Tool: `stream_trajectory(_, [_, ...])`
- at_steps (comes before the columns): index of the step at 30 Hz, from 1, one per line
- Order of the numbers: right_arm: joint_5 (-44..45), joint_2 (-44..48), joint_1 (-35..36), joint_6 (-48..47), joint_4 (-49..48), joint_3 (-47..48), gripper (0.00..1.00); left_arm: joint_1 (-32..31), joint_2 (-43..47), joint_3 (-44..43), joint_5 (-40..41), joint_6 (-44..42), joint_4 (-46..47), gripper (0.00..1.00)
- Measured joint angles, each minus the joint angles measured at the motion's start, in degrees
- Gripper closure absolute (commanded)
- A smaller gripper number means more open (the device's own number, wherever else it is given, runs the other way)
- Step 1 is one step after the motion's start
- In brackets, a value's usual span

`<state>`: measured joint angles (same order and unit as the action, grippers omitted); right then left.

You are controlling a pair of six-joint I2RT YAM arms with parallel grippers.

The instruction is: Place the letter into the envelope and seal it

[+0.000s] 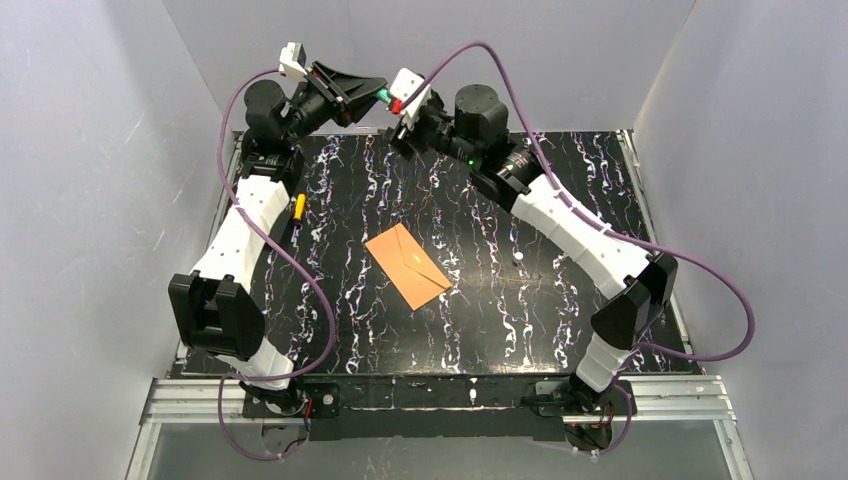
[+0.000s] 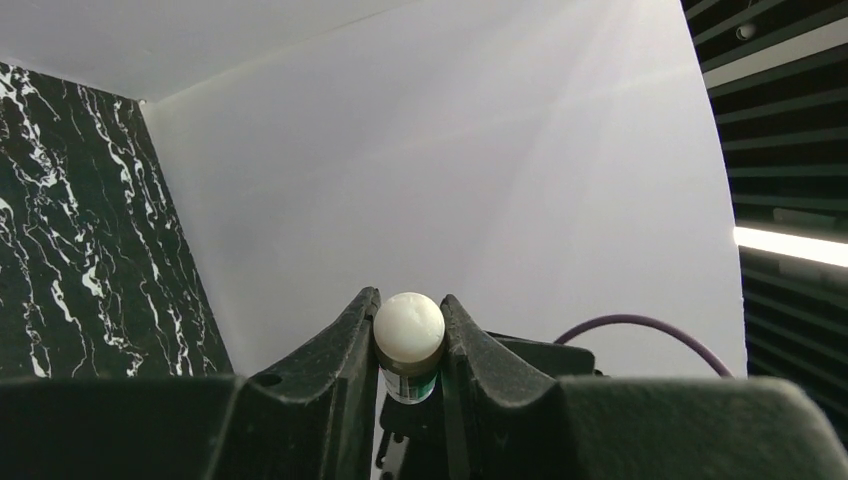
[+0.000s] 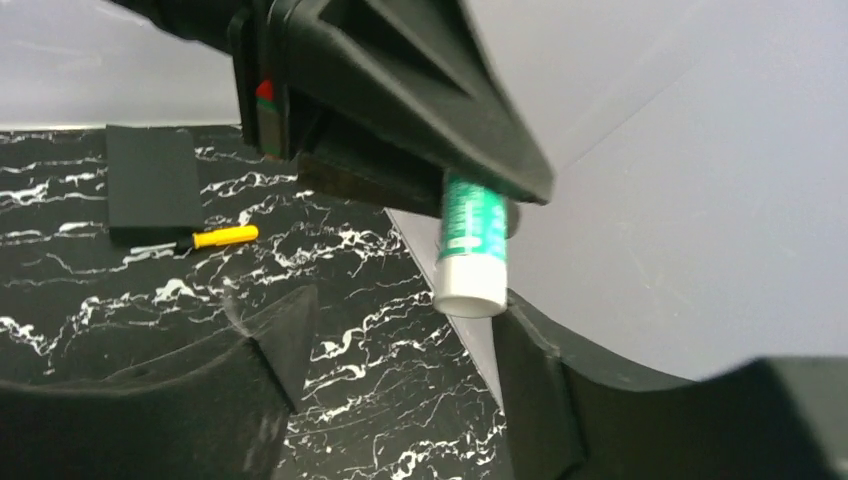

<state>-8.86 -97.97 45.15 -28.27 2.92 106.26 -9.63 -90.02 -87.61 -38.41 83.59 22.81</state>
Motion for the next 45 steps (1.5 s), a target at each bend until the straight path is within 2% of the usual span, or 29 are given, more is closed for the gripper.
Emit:
stream_trajectory(4, [0.7,0.13,0.04,7.65,2.51,-0.59,0.16,-0.09,0.0,-0.02,0.02,-1.95,0.76,1.0])
stream_trajectory(9, [-3.34,2.03,-4.33,29.55,-0.79,-3.06,0.1,0.11,0.0,-0.74,-1.2,-8.83,0.76,1.0])
stream_trajectory(13, [-4.81,4.87,-6.99,45.0,-5.99,-6.32,0.11,0.31,0.0,-3.43,-4.72,-16.09,0.85,1.0])
stream_trajectory(16, [-5.95,6.45,-6.78,49.55,-8.17,-7.61,0.12,0.46,0.33,-4.74,-8.44,-21.62,1.7,1.0])
stream_trajectory(19, [-9.33,7.8,-6.47,50.14,-9.16,-9.05,0.14,0.52,1.44,-4.15,-12.68,-28.59,2.16,1.0])
stream_trajectory(22, [-13.55,8.92,-6.34,48.72,-10.75,-11.06,0.15,0.52,5.27,0.61,-16.02,-37.88,2.4,1.0])
stream_trajectory(25, [-15.56,10.95,-6.12,45.05,-12.0,-14.78,0.15,0.52,8.85,3.85,-18.95,-45.94,2.27,1.0])
stream_trajectory(30, [-15.74,12.66,-5.97,38.32,-12.46,-18.21,0.16,0.52,11.13,4.02,-25.0,-54.9,2.8,1.0])
stream_trajectory(35, [-16.7,12.66,-5.92,36.81,-12.74,-18.21,0.17,0.52,11.37,4.02,-27.52,-58.42,2.84,1.0])
stream_trajectory(42, [-23.04,10.75,-5.6,37.42,-13.07,-15.67,0.18,0.52,11.34,4.02,-28.96,-57.66,3.26,1.0])
stream_trajectory(45, [-24.81,8.52,-5.25,37.62,-12.81,-12.96,0.25,0.52,11.19,3.87,-29.81,-55.43,4.61,1.0])
